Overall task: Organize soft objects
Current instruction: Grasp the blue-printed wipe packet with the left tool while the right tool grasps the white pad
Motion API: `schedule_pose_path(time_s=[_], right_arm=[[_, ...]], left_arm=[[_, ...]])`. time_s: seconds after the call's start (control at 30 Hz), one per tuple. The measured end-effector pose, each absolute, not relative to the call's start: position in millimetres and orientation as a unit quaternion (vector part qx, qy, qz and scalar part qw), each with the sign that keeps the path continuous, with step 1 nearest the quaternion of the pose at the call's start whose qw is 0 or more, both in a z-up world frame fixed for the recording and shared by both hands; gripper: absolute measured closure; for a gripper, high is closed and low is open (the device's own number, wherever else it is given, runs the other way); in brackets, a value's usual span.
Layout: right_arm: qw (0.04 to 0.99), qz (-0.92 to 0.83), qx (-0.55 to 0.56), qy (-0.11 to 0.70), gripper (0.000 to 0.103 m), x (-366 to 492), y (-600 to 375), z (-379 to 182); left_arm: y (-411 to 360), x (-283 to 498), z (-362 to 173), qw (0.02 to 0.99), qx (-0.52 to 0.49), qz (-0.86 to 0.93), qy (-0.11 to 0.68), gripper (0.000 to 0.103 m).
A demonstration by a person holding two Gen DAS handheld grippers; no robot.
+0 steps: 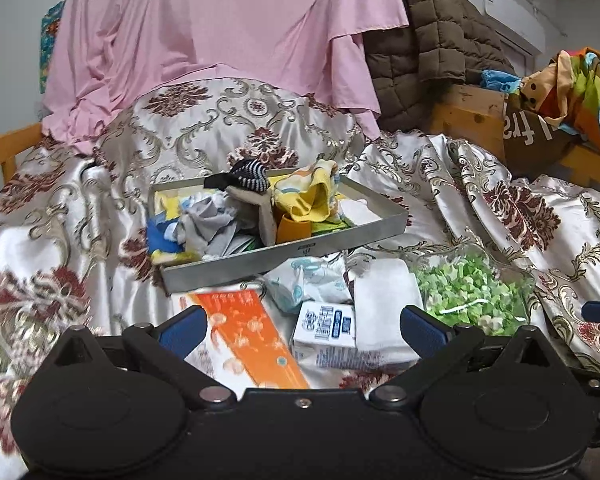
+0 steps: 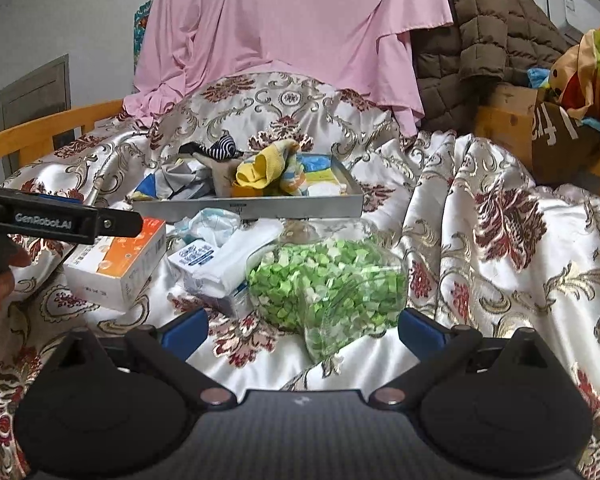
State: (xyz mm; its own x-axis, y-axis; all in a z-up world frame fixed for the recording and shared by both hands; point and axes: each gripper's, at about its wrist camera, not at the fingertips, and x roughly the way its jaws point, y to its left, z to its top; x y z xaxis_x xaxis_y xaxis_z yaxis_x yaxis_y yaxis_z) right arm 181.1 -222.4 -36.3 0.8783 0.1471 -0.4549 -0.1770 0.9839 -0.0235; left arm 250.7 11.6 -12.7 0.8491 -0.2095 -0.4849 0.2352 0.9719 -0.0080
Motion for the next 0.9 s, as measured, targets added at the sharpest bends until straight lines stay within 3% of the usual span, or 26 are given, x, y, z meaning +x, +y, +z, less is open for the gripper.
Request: schedule_pose_path(time_s=[0.4,0.9], right_arm=[[0.955,0.137,-0.104,0.243,0.000,223,-211,-32],[0.838,0.300,-0.332,0.313,0.001,332,-131,-24]], left_arm=[[14,326,-24,0.942,0.062,-0.178,0.278,0.001],[26,408,-49,0.901,0.010,-0.238,0.363,0.001]])
